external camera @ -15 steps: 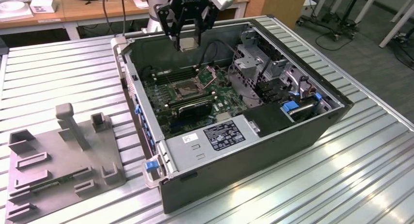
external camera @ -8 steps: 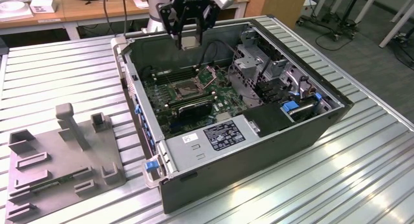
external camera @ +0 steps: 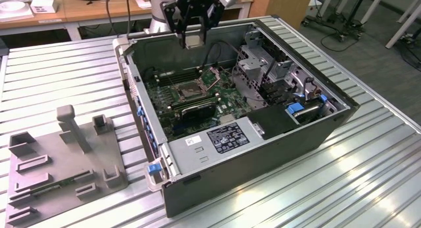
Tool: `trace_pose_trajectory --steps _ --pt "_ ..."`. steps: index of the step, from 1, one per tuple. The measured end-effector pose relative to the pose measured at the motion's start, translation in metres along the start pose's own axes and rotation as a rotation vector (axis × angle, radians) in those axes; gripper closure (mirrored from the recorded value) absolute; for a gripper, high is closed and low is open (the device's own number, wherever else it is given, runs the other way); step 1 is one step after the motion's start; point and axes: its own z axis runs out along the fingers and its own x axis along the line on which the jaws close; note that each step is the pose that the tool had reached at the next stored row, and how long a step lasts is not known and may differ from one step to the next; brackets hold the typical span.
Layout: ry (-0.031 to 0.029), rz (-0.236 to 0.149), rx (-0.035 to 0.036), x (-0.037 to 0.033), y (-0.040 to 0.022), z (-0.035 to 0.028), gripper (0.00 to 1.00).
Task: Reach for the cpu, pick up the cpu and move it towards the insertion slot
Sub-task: 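Pick up the cpu and move it towards the insertion slot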
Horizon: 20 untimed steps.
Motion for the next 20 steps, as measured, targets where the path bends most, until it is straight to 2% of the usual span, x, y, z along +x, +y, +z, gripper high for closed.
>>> trace_pose_trajectory --steps 3,17,20 --pt "0.0000 0.001 0.0000 -0.0015 0.0053 0.0006 0.45" --pt "0.0000 0.001 0.0000 -0.0052 0.0223 0.0024 0.45" --pt "0.0000 0.001 0.0000 -0.0054 0.0229 0.0025 0.45"
